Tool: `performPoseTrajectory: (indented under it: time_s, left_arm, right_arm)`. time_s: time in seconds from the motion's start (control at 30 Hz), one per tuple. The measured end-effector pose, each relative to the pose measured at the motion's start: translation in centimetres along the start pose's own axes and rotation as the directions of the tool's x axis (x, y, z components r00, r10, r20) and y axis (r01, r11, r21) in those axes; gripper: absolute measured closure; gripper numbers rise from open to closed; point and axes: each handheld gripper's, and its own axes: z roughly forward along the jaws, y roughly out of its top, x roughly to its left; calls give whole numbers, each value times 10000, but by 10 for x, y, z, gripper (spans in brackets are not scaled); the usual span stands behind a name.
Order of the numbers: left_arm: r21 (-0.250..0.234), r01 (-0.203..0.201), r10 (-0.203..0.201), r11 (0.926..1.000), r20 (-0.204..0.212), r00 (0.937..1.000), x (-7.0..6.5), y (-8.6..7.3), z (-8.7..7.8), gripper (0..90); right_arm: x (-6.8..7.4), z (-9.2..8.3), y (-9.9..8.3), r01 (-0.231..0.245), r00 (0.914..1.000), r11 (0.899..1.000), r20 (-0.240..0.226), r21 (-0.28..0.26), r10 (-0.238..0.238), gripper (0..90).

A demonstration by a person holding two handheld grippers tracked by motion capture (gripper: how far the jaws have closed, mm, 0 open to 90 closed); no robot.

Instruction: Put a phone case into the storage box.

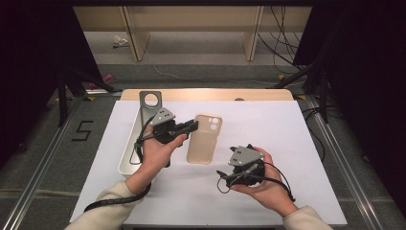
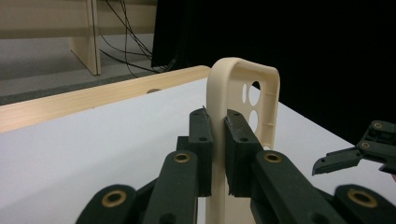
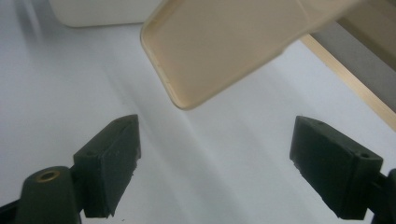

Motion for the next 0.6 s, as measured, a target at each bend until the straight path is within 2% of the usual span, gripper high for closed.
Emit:
performPoseTrajectory:
  time_s: [0.33,0.4,0.6]
  left_arm:
    - [-192,74,-75,9998,-52,10000,8,4,-12,824]
    - [-208,61,-62,9998,-59,10000,10,5,-14,824]
    - [-267,64,-65,9996,-31,10000,12,9,-18,825]
  right_arm:
    - [-8,-6,-7,-454,9987,9990,243,-38,455,167]
    - [-9,-5,-8,-371,9989,9993,294,-5,371,168]
    - [-11,-6,-10,-510,9982,9987,330,41,508,167]
